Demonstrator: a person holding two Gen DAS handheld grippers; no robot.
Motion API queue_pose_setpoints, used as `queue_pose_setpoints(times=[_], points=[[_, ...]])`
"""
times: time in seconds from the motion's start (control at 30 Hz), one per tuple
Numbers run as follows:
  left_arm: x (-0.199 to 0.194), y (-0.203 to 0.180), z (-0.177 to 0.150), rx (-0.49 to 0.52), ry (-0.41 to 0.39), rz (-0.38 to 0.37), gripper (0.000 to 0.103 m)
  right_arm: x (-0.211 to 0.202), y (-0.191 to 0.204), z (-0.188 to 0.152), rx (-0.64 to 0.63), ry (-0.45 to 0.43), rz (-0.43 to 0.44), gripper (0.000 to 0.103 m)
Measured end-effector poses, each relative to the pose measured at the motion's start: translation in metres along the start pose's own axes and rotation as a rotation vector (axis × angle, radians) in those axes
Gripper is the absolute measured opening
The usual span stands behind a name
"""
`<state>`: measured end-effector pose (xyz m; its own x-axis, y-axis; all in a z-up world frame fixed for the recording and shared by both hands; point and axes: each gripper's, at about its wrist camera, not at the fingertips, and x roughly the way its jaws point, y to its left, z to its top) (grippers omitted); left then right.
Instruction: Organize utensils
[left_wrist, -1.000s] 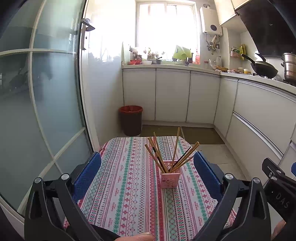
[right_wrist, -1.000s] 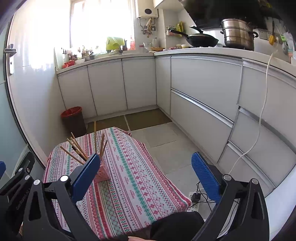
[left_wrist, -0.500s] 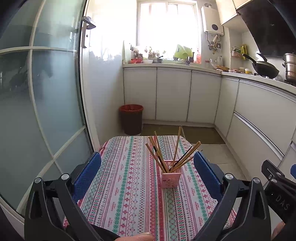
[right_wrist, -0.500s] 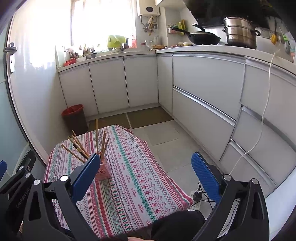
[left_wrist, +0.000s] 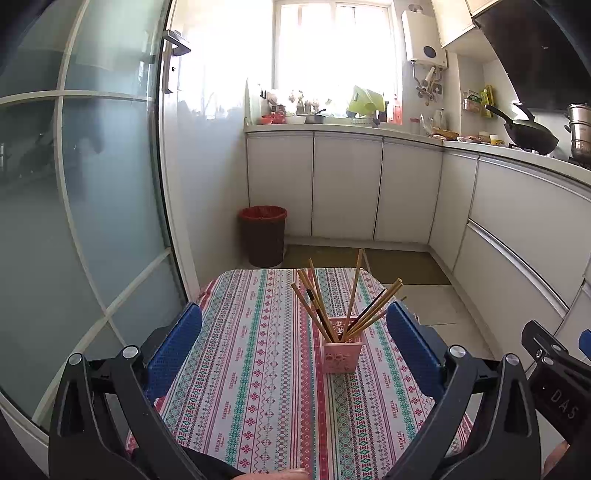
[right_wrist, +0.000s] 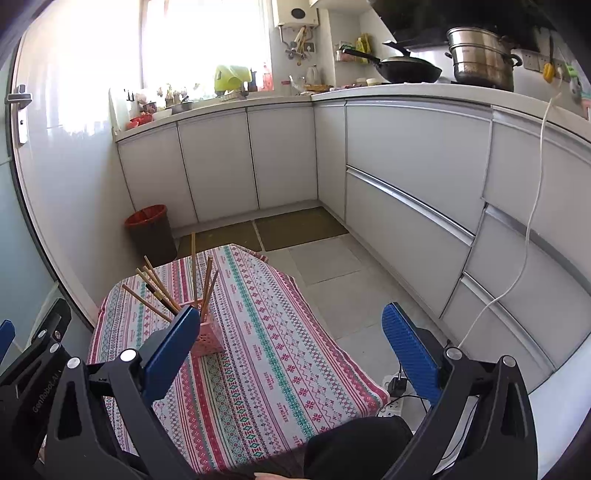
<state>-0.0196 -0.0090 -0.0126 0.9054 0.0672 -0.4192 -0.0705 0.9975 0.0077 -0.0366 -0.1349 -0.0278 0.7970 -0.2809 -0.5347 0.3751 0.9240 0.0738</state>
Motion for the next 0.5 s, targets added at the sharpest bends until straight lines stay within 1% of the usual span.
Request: queue_pose_setpoints(times=[0.23,0.3,0.37,0.5], points=[[0.0013,-0.0007,0.0002,0.003,0.005,0.003,0.096,0.0017,0.0005,-0.0006,-0.002,0.007,0.004,0.096],[0.0002,-0.0020,-0.0002,0.012,-0.006,-0.008,0.096,0.0022,0.0003,-0.0002,0.000,0.011,0.008,0.096],[-0.0015,-0.0025,0.0000,0.014,-0.017,-0.018,0.093,0.0024,0.0005,-0.0004,0.001,0.013,0.009,0.096],[-0.0036,-0.0067,-0.0010,0.036,-0.029,-0.030,0.090,0.0019,0.0010,-0.0005,0.000,0.012,0.010,0.096]])
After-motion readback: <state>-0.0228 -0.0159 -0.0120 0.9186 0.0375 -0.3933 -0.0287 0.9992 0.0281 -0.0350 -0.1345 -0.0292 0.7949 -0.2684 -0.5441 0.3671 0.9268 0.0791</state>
